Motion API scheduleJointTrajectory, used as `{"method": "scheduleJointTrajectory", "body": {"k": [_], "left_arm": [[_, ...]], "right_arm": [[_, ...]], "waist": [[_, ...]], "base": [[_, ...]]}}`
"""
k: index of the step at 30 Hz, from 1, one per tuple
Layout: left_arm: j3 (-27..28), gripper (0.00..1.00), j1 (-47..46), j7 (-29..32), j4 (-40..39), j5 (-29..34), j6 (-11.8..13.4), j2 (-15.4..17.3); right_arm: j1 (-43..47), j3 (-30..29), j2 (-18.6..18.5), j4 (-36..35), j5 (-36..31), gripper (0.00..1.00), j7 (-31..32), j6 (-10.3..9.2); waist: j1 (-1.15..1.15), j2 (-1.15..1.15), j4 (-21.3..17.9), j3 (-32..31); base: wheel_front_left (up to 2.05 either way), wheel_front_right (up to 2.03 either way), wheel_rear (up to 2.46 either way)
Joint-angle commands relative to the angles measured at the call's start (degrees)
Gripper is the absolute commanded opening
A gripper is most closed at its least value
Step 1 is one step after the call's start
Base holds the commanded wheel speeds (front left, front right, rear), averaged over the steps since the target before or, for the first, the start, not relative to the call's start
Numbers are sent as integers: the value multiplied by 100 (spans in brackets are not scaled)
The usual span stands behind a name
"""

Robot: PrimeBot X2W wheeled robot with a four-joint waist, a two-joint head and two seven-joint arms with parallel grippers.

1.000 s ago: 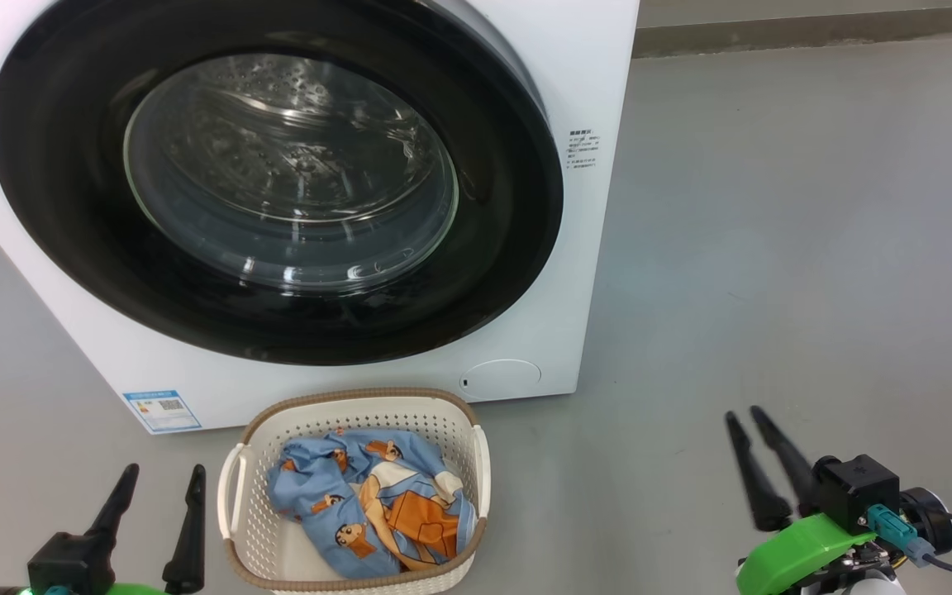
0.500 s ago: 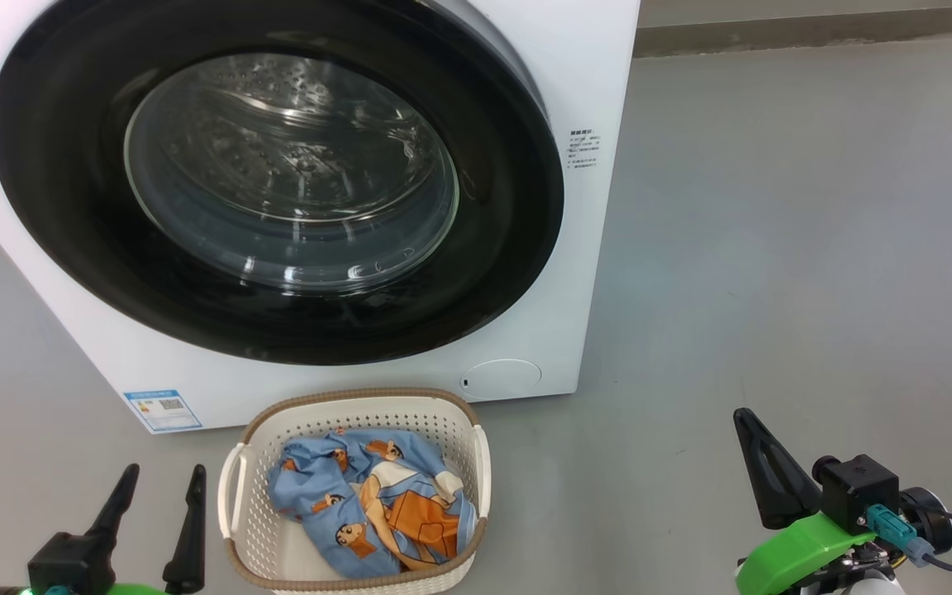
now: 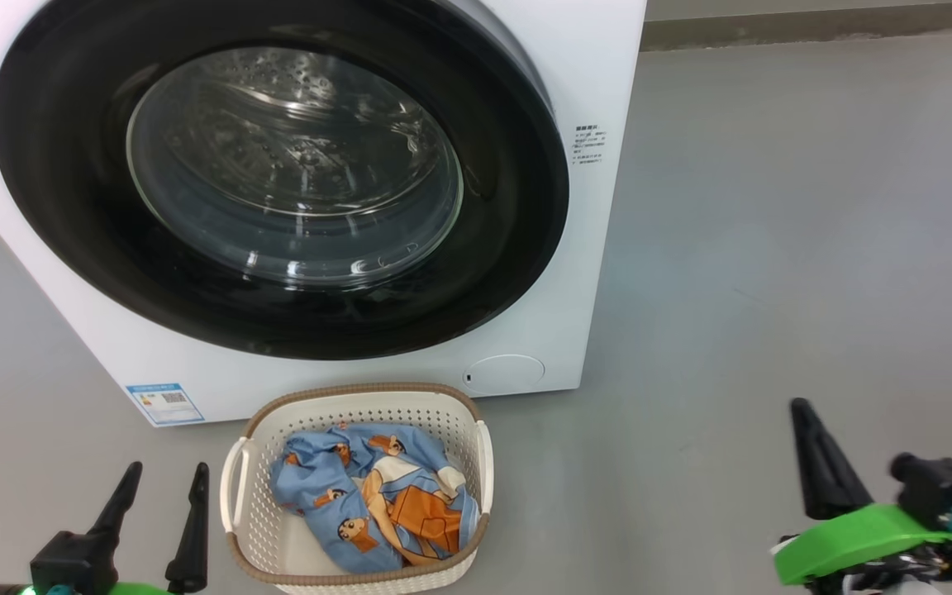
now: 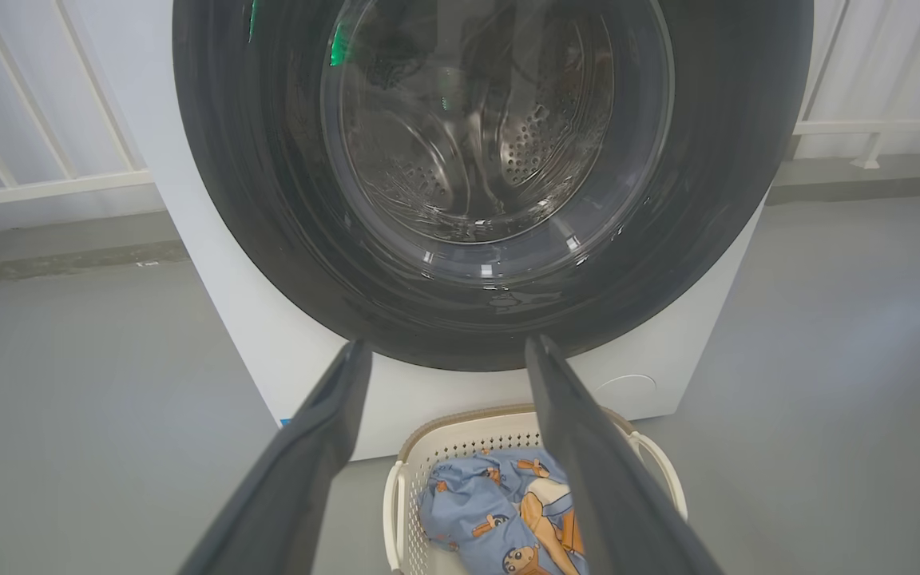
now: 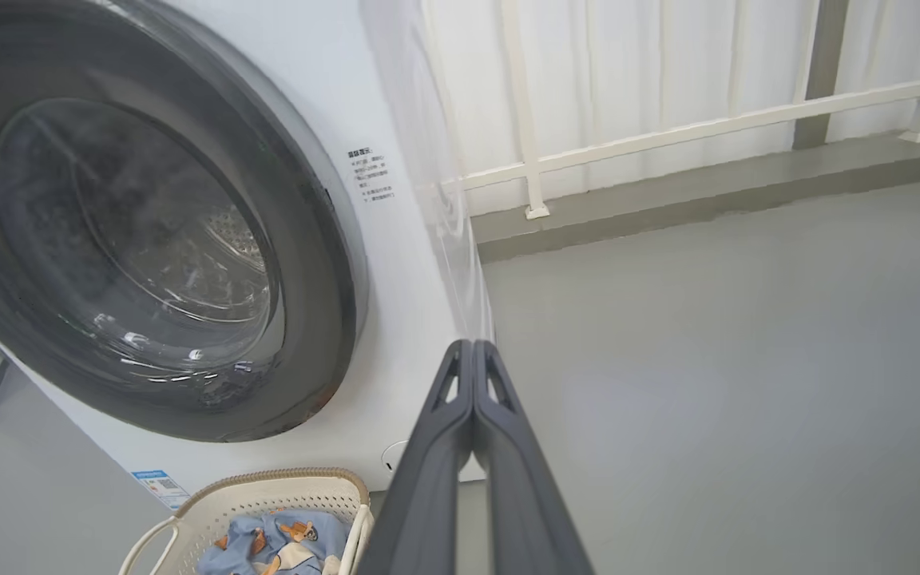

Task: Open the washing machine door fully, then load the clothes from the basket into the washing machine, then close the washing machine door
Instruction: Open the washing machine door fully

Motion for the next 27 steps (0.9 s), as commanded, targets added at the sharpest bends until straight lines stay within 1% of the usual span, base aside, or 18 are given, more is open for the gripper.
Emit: {"method": "scheduleJointTrajectory", "body": {"k": [1,3,4,10,13,20,25,27], "left_arm": [[166,100,-213,-69,-173,-37,-8,129],[159,100,-201,-69,-197,-36,-8,134],[184,100,-177,-69,-231,-54,-8,122],[248,100,-31,-69,-336,-124,-8,56],[262,100,13,-69,-360,-168,-8,49],[209,100,-60,-69,-432,-313,-8,124],[173,100,-168,-69,-490,-429,-8,233],[188,100,-203,-69,-511,-470,-8,280]], "right_arm": [[-167,102,13,-109,102,0,-69,-6],[-196,-66,28,-70,526,0,-69,-6],[-247,-257,38,-26,1082,0,-69,-6],[-502,-826,44,191,3148,0,-69,-6],[-653,-1133,44,324,4024,0,-69,-6],[-1038,-1823,45,416,5659,0,-69,-6],[-1190,-1837,-90,446,6489,0,-47,-6],[-1301,-1797,-177,359,6823,0,88,-6]], "waist": [[0,0,5,7],[0,0,10,27],[0,0,3,58],[0,0,-14,185],[0,0,-6,298],[0,0,59,732],[0,0,144,1117],[0,0,164,1296]], "base": [[0,0,0],[0,0,0],[0,0,0],[0,0,0],[0,0,0],[0,0,0],[0,0,0],[0,0,0]]}}
